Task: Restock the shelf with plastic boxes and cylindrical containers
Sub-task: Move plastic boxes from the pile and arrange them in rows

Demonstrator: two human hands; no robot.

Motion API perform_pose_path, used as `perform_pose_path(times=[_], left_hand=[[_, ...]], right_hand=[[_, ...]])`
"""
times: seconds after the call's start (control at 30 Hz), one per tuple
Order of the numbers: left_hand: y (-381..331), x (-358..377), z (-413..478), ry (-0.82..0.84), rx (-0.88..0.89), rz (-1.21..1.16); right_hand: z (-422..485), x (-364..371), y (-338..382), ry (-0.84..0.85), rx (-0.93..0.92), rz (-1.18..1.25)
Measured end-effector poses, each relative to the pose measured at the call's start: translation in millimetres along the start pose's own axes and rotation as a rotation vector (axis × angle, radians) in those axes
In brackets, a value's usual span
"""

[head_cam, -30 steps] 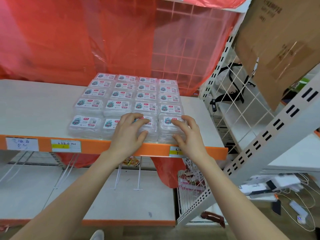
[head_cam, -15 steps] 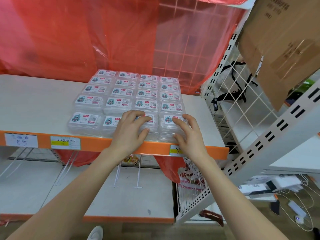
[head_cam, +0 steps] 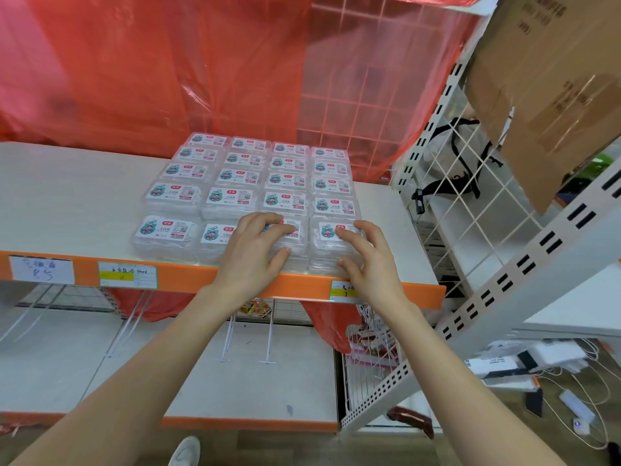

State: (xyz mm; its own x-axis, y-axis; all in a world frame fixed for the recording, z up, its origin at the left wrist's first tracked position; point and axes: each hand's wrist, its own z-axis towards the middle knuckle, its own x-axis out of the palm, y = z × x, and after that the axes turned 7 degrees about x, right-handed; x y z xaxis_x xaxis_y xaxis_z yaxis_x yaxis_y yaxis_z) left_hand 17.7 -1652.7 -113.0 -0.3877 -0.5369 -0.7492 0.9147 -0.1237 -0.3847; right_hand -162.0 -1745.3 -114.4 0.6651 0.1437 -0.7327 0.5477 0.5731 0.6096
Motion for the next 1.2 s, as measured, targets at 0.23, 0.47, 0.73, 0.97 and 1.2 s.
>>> perform_pose_path(times=[0.23, 0.47, 0.73, 0.97, 1.2], left_hand=[[0, -1, -1, 0.000, 0.008, -0.006], [1, 0, -1, 0.001, 0.017, -0.008], [-3, -1, -2, -0.007, 0.020, 0.022], [-13, 2, -25, -0.055, -0.019, 0.107], [-14, 3, -27, -0.010, 0.008, 0.156]], right_hand=[[0, 5, -6, 0.027, -0.032, -0.025], [1, 7, -11, 0.027, -0.051, -0.087], [0, 5, -7, 0.025, -0.053, -0.075], [-3, 5, 0, -0.018, -0.047, -0.081], [-2, 7, 9, -0.093, -0.009, -0.145]])
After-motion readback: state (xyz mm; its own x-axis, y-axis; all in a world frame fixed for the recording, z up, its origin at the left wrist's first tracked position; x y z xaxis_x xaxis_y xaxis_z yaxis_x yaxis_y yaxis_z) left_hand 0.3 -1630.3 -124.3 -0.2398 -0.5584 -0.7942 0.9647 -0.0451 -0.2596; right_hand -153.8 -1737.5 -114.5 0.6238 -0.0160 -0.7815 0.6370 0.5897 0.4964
